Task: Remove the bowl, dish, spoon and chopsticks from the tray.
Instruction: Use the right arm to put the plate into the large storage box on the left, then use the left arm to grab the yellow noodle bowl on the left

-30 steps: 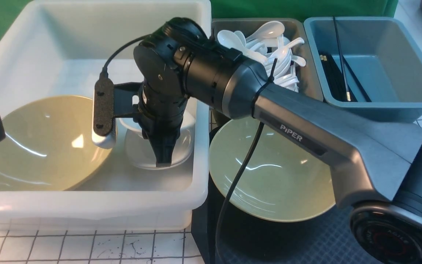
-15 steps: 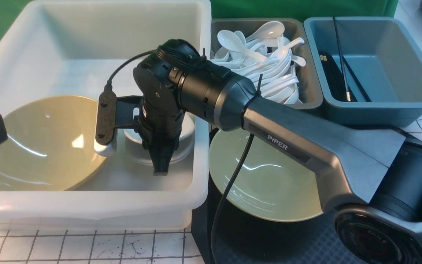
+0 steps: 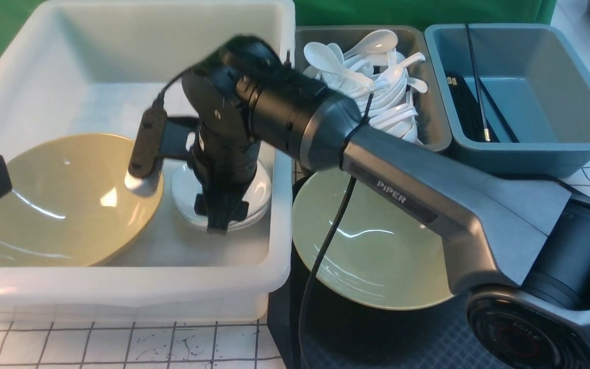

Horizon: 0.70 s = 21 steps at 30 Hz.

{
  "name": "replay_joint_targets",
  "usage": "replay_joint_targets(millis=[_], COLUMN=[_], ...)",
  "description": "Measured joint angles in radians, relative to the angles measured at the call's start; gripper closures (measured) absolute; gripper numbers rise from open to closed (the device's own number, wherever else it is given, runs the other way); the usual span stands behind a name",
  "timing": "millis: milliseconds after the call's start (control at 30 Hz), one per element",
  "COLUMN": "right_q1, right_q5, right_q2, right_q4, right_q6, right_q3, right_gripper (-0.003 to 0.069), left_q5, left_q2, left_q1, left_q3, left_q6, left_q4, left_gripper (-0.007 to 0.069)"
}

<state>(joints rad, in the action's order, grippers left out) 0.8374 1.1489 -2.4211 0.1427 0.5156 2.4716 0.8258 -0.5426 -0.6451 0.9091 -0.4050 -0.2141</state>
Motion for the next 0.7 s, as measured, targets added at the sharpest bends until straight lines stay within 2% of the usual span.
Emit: replay_joint_targets(millis=[167,300,400,500,600,633,700], right_q1=[0.0,0.0,-0.003,-0.04,-0.068,-0.081,-0.085], right_q5=[0.021,0.021,0.021,0.022,0.022,0.022,0.022], right_q2=[0.063,0.159,0.265,0.436,0.543,0.639,0.721], right_q4=[0.0,0.003,0.047,0.076,0.085,0.091,0.092], right_q6=[-0.042,-0.122,-0.212,-0.285,-0.321,-0.34,-0.353], right_q3=[0.055,0.059,0.007,-0.174,-0.315,-0.446,-0.554], right_gripper=[0.0102,0.0144,0.0234,0.0393,0.0488,0.0561,0.0606], left_q5=[-0.029,-0.047,-0.056,-0.058,-0.059,-0.064,-0.074], left_q2=[0.0,0.0,0.0,0.0,0.0,-0.006,-0.021], left_q1=[0.0,0.0,0.0,0.0,0.0,0.0,0.0], left_q3=[0.0,0.0,0.0,0.0,0.0,0.0,0.0], left_q6=[0.0,0.0,0.003,0.026,0.047,0.065,0.096], left_q4=[0.006,0.013,0.028,0.054,0.078,0.101,0.129], left_gripper=[0.0625,0.0625,0.0625,0.0625,0.0625,0.0625,0.0625])
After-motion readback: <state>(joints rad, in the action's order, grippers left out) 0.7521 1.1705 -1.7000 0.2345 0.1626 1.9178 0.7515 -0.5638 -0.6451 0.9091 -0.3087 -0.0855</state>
